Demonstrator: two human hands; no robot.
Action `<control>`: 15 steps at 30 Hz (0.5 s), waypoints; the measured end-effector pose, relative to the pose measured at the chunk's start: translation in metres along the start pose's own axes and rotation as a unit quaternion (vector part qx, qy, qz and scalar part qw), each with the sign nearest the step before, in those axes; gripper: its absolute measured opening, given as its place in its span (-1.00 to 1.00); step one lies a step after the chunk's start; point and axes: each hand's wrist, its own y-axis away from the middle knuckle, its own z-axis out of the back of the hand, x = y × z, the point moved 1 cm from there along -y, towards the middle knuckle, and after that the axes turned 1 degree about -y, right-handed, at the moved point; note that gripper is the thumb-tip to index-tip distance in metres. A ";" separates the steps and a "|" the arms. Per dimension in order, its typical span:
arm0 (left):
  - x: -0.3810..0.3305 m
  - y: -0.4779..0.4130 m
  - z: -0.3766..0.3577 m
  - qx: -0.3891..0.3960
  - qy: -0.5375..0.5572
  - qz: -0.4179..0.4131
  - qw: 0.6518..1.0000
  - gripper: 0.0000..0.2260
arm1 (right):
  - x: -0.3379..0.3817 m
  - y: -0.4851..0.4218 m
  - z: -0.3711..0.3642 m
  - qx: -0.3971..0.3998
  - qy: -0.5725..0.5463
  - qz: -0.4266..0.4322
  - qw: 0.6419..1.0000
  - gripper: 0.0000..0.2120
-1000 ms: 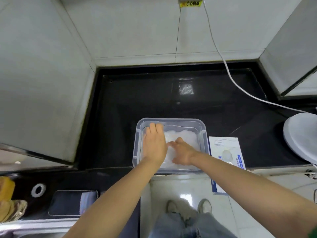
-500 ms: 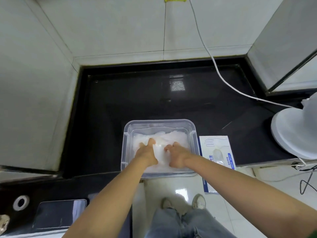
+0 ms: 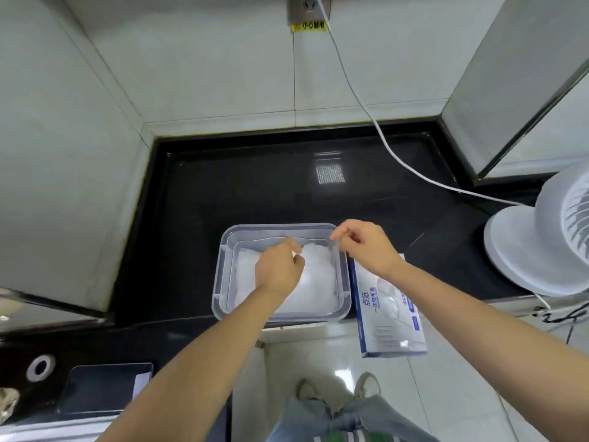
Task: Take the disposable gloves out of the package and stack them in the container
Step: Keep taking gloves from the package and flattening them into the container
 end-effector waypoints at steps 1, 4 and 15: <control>-0.015 0.004 0.000 -0.006 0.007 -0.020 1.000 -0.84 | -0.013 0.004 0.013 0.001 0.012 -0.028 1.000 -0.85; -0.059 0.016 -0.010 -0.006 0.047 -0.069 0.997 -0.90 | -0.055 0.017 0.038 0.082 0.108 -0.127 0.983 -0.92; -0.111 0.054 -0.098 0.216 0.011 -0.052 0.975 -0.39 | -0.091 0.074 0.026 0.111 0.322 -0.119 0.933 -0.72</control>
